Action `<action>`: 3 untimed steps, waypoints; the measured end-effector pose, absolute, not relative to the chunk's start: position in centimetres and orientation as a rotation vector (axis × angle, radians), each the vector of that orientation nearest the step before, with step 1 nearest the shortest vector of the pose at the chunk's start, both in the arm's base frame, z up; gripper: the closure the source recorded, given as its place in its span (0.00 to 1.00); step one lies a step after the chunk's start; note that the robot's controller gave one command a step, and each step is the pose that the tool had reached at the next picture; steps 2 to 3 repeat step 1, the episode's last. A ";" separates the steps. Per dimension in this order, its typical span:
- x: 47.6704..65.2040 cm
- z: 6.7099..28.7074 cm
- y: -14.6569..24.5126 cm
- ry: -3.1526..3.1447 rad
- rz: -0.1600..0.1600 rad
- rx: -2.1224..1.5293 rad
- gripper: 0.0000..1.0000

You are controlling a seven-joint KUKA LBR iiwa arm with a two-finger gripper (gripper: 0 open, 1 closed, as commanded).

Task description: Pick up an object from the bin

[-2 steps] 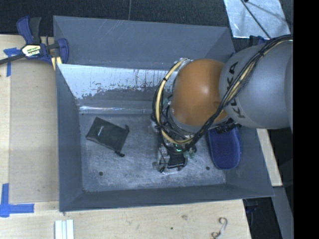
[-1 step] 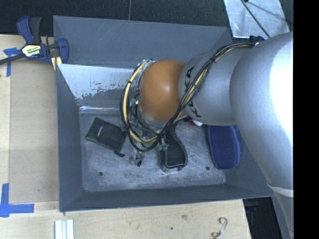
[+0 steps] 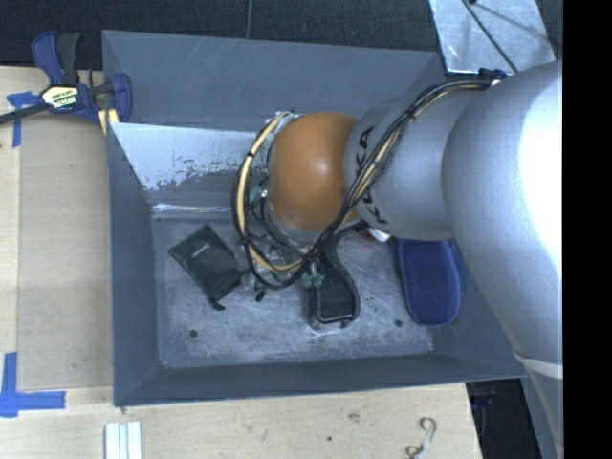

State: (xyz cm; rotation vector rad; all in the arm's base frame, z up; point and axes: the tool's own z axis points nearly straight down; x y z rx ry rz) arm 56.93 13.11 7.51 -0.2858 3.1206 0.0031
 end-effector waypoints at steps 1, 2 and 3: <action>58.3 22.2 12.0 3.118 0.001 -0.262 1.00; 58.3 22.2 12.0 3.118 0.001 -0.262 1.00; 58.3 22.2 12.0 3.118 0.001 -0.262 1.00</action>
Offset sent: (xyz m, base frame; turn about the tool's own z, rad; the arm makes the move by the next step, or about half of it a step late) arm 0.0109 -0.0106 0.1412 0.0133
